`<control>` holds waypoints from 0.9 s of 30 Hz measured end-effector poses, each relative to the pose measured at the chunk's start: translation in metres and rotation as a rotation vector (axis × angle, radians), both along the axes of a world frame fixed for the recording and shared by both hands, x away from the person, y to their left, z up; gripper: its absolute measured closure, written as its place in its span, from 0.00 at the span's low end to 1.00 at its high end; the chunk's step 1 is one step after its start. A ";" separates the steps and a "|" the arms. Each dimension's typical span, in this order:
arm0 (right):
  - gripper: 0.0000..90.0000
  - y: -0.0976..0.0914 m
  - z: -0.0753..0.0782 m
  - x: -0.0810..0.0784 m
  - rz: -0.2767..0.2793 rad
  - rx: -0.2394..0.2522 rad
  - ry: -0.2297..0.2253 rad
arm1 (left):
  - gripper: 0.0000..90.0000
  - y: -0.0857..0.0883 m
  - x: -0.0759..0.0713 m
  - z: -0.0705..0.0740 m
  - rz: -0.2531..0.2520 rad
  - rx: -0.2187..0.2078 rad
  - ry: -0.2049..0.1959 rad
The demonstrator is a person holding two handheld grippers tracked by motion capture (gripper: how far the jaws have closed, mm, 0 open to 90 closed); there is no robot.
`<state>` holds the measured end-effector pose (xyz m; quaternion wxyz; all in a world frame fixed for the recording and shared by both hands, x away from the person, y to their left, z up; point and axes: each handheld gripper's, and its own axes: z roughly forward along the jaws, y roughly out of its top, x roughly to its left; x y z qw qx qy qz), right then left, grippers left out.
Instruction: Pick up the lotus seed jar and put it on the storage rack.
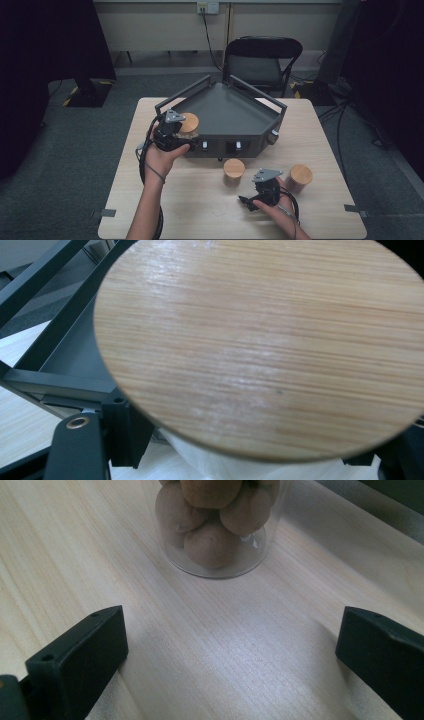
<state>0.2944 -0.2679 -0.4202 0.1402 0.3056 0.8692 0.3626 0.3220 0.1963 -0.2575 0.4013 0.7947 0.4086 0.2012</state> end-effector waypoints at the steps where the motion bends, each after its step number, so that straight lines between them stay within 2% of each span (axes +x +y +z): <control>1: 0.00 0.000 0.000 0.000 0.000 0.000 0.000 | 0.28 -0.001 0.001 0.001 0.003 0.002 -0.001; 4: 0.00 0.000 0.000 0.000 -0.001 0.000 0.000 | 0.28 -0.002 0.004 0.003 0.005 -0.006 -0.004; 12: 0.00 0.000 0.000 0.000 -0.001 0.000 0.001 | 0.28 -0.009 0.014 0.010 0.011 0.010 -0.006; 27: 0.00 0.000 0.000 0.000 -0.001 0.000 0.001 | 0.28 -0.020 0.036 0.013 0.033 0.020 0.005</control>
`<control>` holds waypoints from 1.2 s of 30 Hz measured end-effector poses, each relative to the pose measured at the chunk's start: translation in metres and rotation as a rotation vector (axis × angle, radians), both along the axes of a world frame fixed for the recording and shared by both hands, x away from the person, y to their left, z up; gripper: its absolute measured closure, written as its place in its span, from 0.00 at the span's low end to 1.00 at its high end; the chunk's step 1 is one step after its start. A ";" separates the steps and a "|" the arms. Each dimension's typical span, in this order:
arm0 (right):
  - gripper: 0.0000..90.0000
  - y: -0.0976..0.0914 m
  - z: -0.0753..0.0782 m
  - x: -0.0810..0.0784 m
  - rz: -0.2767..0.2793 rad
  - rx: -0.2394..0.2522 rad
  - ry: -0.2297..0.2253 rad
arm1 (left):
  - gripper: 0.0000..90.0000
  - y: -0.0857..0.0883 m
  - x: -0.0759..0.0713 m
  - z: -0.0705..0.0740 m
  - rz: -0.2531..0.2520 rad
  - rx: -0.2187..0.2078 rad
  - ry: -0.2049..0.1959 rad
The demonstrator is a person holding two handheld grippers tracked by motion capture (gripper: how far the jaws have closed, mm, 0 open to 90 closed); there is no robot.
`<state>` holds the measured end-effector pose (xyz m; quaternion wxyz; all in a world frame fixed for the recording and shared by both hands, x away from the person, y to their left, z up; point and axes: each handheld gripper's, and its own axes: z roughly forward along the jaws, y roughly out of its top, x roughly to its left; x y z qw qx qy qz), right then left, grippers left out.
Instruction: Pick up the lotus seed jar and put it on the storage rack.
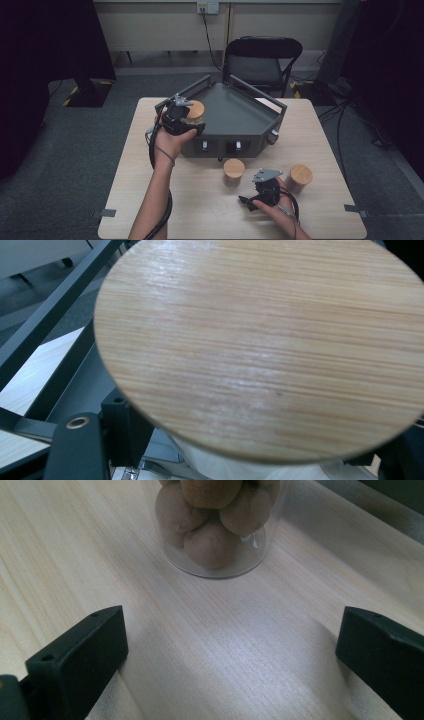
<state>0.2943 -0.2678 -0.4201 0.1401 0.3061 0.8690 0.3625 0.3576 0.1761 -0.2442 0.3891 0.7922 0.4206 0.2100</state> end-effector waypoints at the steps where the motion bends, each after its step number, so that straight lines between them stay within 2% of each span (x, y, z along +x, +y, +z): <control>1: 0.00 0.000 0.000 0.000 0.000 0.000 0.000 | 0.28 0.000 0.001 0.000 0.005 -0.001 0.000; 15: 0.00 0.000 0.000 0.000 -0.002 0.000 -0.001 | 0.28 -0.008 0.023 -0.007 0.018 0.002 0.011; 30: 0.00 0.000 0.000 -0.001 -0.002 0.000 -0.001 | 0.28 -0.019 0.039 -0.012 0.030 -0.002 0.007; 33: 0.00 0.000 0.000 -0.001 -0.003 0.000 -0.001 | 0.28 -0.020 0.043 -0.015 0.035 -0.012 0.011; 36: 0.00 0.000 0.000 -0.001 -0.004 0.000 -0.001 | 0.28 -0.023 0.046 -0.018 0.045 -0.004 0.009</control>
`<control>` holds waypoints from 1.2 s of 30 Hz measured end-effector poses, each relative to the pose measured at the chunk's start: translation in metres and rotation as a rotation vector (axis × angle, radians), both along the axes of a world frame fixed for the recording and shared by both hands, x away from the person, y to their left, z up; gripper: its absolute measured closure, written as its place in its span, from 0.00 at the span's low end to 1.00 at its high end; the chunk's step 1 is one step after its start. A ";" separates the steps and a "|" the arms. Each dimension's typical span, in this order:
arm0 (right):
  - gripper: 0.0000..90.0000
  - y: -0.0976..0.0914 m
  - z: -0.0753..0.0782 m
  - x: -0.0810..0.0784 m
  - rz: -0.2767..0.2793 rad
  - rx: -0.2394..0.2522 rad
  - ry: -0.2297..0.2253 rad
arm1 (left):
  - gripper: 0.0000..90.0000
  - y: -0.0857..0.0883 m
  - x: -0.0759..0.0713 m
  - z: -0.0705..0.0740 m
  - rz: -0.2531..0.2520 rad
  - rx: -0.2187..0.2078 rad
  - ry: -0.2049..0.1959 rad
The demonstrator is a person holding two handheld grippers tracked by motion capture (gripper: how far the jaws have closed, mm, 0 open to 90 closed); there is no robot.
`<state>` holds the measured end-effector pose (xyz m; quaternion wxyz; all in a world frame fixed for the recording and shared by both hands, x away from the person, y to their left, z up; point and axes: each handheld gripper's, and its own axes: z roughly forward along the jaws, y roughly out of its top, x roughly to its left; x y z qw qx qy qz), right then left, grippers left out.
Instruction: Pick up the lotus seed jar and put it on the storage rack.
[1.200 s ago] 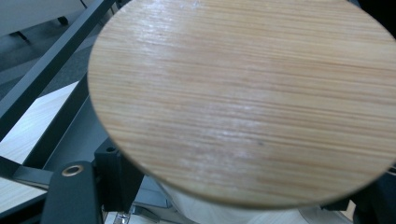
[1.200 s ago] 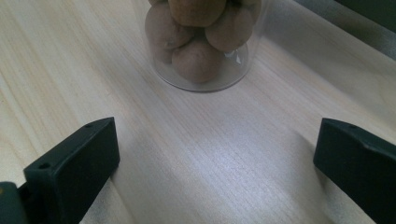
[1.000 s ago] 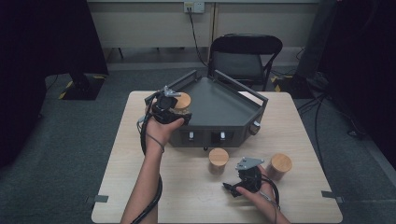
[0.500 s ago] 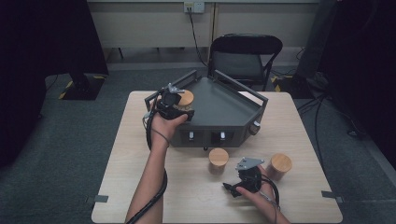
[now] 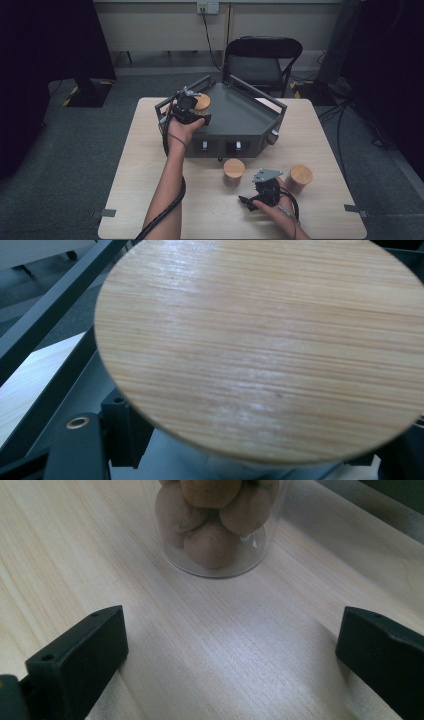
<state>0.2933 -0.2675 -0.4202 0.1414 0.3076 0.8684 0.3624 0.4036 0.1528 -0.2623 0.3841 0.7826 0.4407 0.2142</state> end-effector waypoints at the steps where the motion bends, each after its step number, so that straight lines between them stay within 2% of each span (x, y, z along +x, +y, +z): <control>1: 0.00 0.000 0.000 0.000 -0.001 0.000 0.000 | 0.28 0.000 0.001 -0.001 0.000 0.000 0.000; 5: 0.00 0.000 0.000 0.000 -0.002 0.000 0.000 | 0.28 0.000 0.005 -0.007 0.005 -0.020 0.004; 26: 0.00 0.000 0.000 -0.001 -0.004 0.000 -0.001 | 0.28 -0.006 0.019 -0.022 0.034 -0.004 0.037; 36: 0.00 0.000 0.000 -0.001 -0.004 0.000 -0.001 | 0.28 -0.009 0.020 -0.024 0.039 -0.003 0.044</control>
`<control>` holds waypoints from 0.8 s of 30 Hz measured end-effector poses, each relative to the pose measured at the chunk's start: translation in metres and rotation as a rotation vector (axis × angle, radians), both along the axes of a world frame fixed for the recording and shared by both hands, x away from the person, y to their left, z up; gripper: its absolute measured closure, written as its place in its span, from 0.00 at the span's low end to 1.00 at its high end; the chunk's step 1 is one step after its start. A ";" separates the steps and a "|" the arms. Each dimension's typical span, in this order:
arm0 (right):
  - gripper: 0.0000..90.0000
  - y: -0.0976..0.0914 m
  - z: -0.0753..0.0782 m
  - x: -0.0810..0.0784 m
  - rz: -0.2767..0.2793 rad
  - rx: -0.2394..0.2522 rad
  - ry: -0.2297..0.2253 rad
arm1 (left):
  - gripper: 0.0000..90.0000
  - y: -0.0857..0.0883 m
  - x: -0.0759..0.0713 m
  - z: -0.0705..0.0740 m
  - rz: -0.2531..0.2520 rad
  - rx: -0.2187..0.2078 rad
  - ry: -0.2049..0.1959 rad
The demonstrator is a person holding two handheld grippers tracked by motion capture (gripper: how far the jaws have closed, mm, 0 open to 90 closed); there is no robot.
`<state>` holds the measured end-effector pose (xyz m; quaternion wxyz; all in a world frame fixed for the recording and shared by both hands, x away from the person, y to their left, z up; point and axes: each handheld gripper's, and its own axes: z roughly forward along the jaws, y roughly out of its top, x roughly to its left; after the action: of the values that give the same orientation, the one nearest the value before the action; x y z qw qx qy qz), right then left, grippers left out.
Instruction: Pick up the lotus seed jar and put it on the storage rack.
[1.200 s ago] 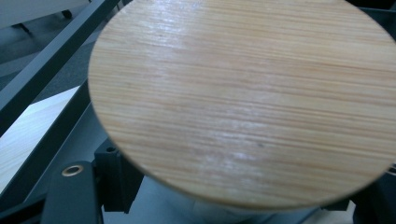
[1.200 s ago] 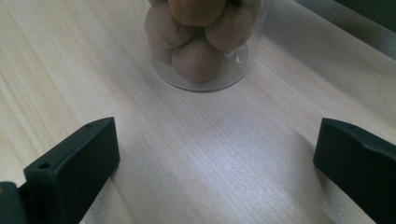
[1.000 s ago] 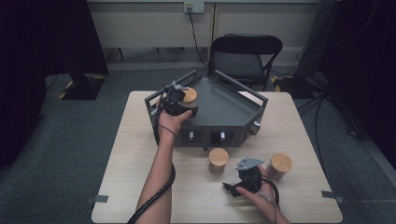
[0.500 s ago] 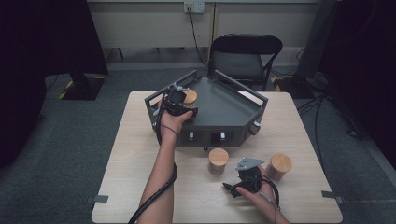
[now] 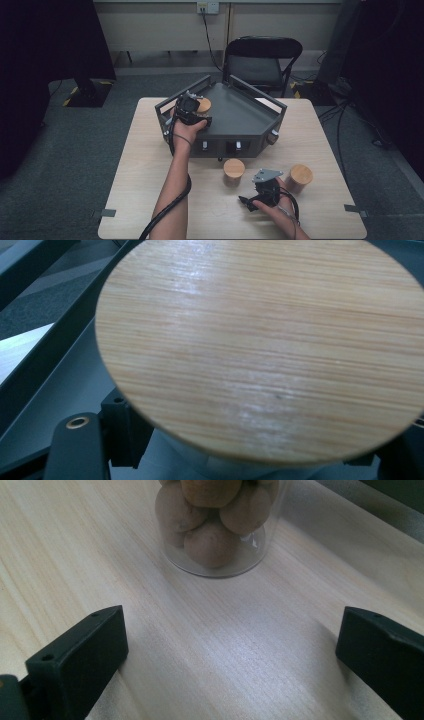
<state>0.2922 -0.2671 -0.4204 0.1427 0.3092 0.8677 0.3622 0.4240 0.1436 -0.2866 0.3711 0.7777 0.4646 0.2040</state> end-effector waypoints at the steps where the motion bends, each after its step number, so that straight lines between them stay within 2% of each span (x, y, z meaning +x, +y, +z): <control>1: 0.00 0.000 0.000 0.000 0.000 0.000 0.000 | 0.28 0.000 0.000 0.000 -0.001 -0.002 0.001; 24: 0.00 0.000 0.000 0.000 0.000 0.000 0.000 | 0.28 -0.004 0.002 -0.003 0.010 -0.005 -0.011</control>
<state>0.2922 -0.2671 -0.4204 0.1425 0.3092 0.8677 0.3623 0.4260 0.1397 -0.2897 0.3747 0.7732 0.4670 0.2089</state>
